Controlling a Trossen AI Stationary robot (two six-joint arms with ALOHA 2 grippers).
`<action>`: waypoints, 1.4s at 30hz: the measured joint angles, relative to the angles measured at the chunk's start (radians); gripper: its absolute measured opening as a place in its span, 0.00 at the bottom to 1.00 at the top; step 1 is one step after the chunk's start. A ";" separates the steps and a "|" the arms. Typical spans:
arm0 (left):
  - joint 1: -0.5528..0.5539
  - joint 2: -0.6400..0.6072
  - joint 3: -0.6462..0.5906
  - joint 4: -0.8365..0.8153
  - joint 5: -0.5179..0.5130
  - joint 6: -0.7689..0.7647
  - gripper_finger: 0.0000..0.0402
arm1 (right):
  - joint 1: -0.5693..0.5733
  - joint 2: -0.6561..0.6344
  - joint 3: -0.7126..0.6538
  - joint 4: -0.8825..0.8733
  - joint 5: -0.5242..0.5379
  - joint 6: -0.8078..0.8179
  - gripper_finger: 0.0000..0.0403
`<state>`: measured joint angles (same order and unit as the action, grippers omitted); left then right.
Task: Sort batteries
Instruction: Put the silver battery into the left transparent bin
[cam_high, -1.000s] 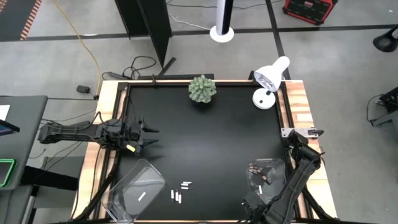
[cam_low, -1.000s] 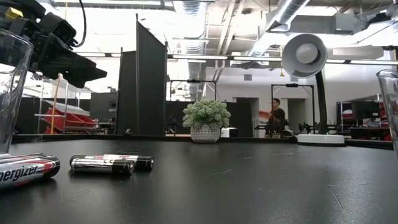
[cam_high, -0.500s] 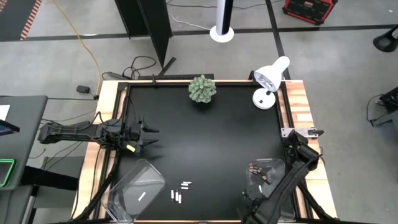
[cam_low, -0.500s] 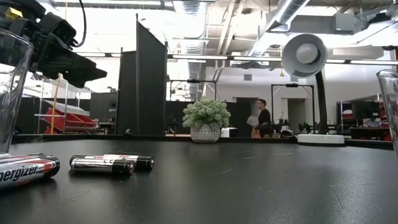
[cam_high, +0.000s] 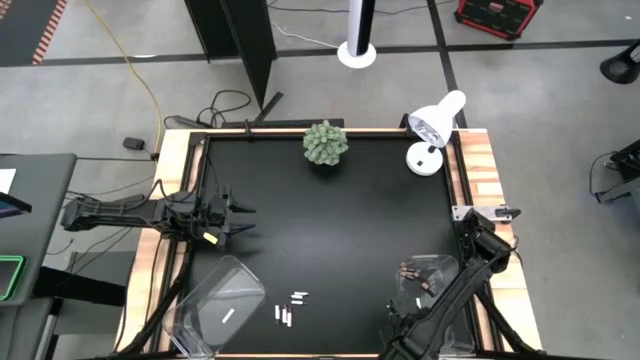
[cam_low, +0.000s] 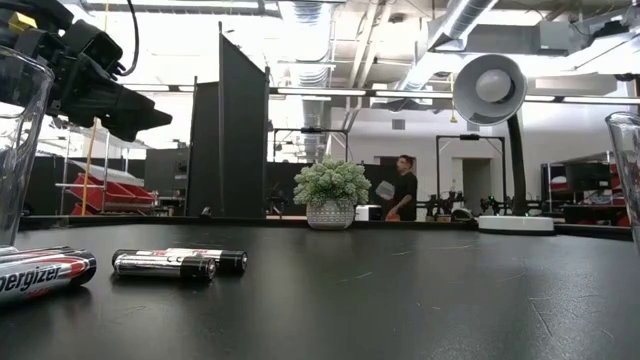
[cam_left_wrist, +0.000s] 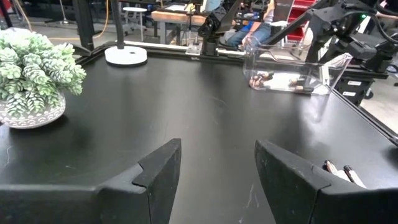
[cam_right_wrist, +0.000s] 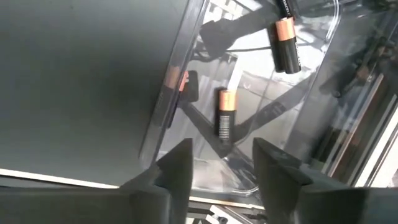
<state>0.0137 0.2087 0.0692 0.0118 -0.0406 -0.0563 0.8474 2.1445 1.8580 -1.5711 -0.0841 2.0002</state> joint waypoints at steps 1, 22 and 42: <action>0.000 0.000 0.000 0.000 0.000 0.000 0.50 | 0.000 0.000 0.000 0.000 0.000 -0.009 0.46; 0.000 0.001 0.001 0.005 0.220 0.017 0.50 | -0.086 -0.190 0.002 0.080 0.618 -0.307 0.42; 0.000 0.001 0.001 -0.014 0.218 -0.019 0.50 | -0.368 0.108 0.001 0.810 0.414 -1.367 0.39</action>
<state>0.0135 0.2092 0.0700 -0.0025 0.1777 -0.0753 0.4793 2.2520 1.8587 -0.7608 0.3300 0.6337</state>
